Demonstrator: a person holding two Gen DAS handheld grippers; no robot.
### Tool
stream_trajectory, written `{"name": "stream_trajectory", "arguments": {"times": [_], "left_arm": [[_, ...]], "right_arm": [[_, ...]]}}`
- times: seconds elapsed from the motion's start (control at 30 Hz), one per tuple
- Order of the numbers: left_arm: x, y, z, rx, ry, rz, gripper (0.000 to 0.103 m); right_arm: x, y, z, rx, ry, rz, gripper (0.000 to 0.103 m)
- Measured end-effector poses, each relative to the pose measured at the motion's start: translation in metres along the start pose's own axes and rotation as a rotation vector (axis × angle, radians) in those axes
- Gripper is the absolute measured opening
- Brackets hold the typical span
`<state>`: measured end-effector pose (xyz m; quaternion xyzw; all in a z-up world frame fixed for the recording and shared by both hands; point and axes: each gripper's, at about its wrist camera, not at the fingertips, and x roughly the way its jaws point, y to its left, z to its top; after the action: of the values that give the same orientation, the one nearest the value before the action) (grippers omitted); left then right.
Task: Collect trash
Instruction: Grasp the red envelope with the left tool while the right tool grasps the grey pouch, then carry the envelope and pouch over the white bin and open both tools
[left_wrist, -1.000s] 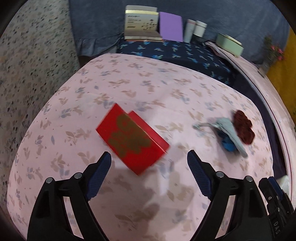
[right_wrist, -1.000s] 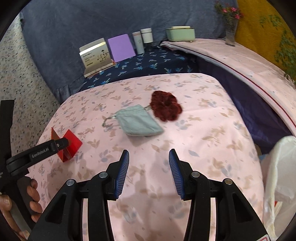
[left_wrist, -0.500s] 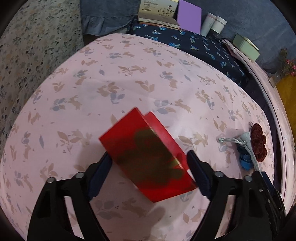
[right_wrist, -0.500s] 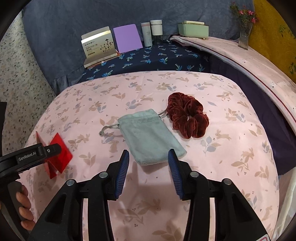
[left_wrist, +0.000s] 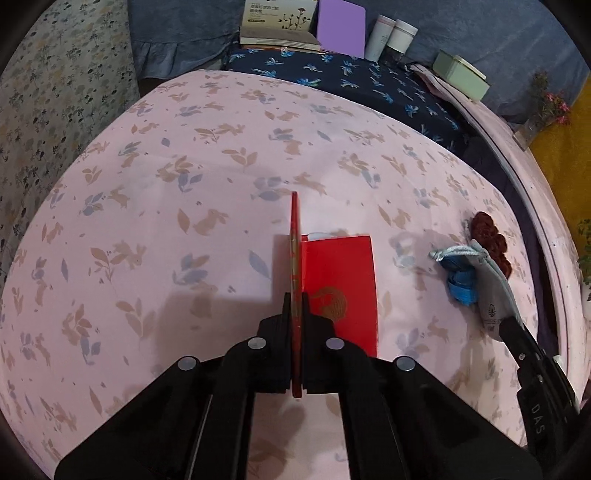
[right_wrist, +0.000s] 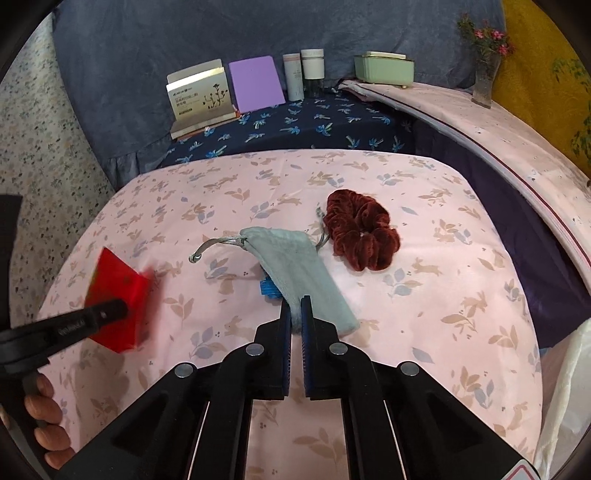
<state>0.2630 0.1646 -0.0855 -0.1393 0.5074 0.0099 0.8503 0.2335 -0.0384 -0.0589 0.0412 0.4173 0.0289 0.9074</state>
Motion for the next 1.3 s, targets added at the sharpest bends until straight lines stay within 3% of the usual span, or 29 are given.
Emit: {"name": "stream_trajectory", "arguments": {"times": [0.5,0.9,1.3], "left_arm": [[-0.046,-0.068,-0.031,0.144,-0.074,-0.039,0.002],[-0.071,-0.163,-0.074,0.308,-0.078,-0.109,0.002],[-0.083,-0.256,-0.134,0.492,-0.056,-0.171,0.002]], "right_arm": [[-0.08,-0.066,-0.012,0.137,-0.115,-0.032,0.005],[-0.15,-0.156,-0.032,0.275,-0.207,-0.118,0.005],[-0.199,-0.24,-0.078,0.402,-0.239,-0.218,0.005]]}}
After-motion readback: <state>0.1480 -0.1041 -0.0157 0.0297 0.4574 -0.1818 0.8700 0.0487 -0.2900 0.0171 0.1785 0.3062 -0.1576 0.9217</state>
